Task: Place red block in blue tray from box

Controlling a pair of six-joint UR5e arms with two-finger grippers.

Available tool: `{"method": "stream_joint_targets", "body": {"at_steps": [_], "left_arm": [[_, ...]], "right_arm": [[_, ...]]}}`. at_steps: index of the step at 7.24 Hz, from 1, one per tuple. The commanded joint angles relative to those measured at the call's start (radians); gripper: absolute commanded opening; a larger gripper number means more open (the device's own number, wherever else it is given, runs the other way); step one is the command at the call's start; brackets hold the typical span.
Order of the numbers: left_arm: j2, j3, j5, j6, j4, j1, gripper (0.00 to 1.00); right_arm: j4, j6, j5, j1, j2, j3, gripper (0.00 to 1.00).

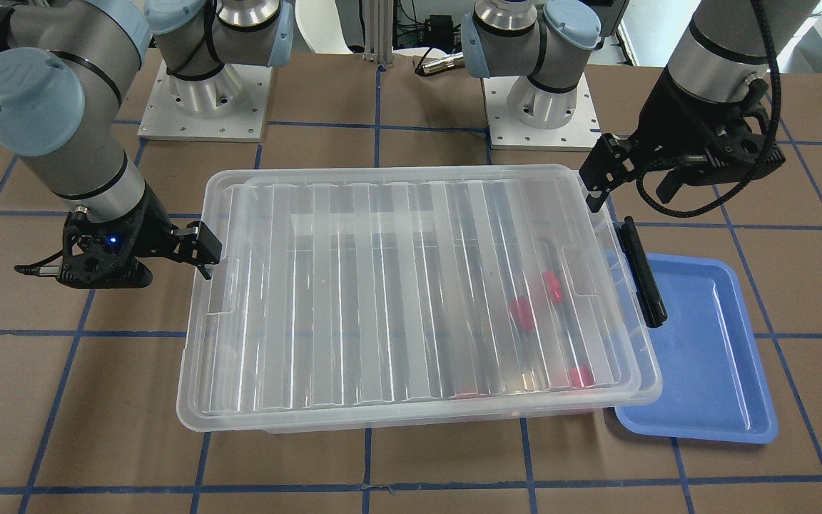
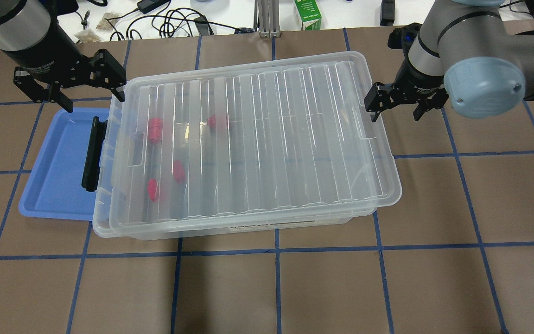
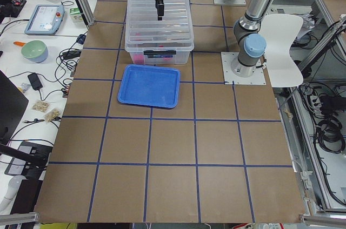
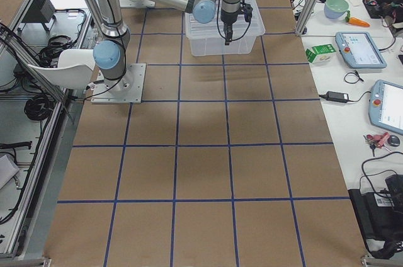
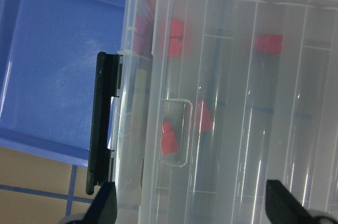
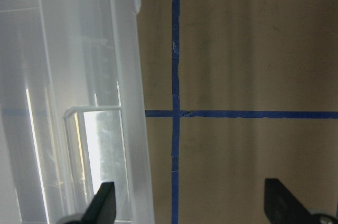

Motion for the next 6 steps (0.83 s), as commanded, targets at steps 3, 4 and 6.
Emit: {"method": "stream_joint_targets", "body": {"at_steps": [3,4,6], "left_arm": [[0.0,0.0,0.0,-0.003,0.0,0.0,1.0],[0.0,0.0,0.0,-0.003,0.0,0.0,1.0],[0.003,-0.005,0.0,-0.003,0.0,0.0,1.0]], "right_arm": [[-0.025,0.0,0.002,0.0,0.031,0.007,1.0],[-0.026,-0.004,0.0,0.0,0.042,0.006,1.0],[-0.043,-0.024,-0.012,-0.003,0.042,0.003,1.0]]}}
